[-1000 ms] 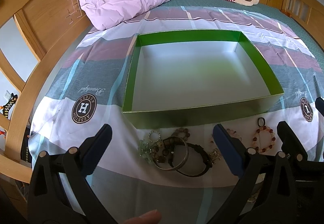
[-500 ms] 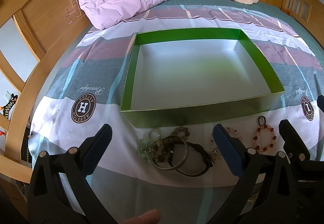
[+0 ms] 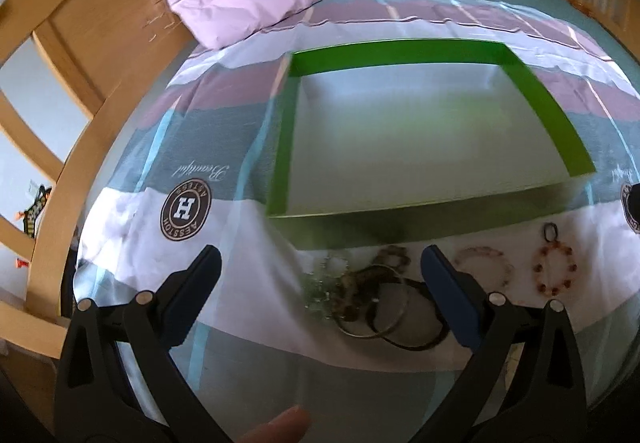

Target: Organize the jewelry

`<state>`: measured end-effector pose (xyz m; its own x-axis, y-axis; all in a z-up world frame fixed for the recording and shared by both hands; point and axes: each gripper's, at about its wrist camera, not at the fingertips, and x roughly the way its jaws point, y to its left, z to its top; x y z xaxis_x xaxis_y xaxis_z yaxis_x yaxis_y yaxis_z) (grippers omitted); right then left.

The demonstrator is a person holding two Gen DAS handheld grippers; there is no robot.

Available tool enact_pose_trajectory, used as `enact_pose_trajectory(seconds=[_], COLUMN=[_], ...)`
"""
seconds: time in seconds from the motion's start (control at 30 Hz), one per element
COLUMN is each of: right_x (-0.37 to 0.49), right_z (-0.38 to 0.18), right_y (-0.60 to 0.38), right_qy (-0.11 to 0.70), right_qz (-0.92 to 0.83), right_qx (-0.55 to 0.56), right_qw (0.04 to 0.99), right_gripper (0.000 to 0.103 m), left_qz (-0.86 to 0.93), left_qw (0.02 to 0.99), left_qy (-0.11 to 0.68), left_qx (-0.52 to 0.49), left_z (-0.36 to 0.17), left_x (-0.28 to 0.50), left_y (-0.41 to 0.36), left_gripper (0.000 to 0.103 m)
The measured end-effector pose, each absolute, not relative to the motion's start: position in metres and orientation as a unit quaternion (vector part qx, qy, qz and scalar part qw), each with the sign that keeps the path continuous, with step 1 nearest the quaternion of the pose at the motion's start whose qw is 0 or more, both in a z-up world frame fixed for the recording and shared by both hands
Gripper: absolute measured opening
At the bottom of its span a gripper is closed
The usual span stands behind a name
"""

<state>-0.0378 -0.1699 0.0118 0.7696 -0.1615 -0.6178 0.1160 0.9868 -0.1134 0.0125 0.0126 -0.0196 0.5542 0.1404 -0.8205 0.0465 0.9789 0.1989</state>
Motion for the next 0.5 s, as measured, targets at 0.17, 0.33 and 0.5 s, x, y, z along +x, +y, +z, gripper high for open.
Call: enact_pose_trajectory(seconds=[0.17,0.33,0.5], right_x=[-0.034,-0.034,-0.033], right_z=[0.006,0.003,0.002], right_y=[-0.169,-0.16,-0.156], right_qy=[0.347,0.351,0.359], right_qz=[-0.068,-0.056,-0.042], right_qx=[-0.029,-0.044,-0.052], right_qw=[0.935,0.934,0.931], right_gripper=[0.102,0.102,0.102], left_qz=[0.021,0.005,0.004], left_qw=[0.877,0.877,0.866], left_qy=[0.471,0.473,0.496], left_qx=[0.093,0.09,0.059], left_z=[-0.018,-0.016,-0.018], left_x=[0.013,0.012,0.017], left_y=[0.015,0.011,0.02], left_gripper=[0.101,0.101,0.101])
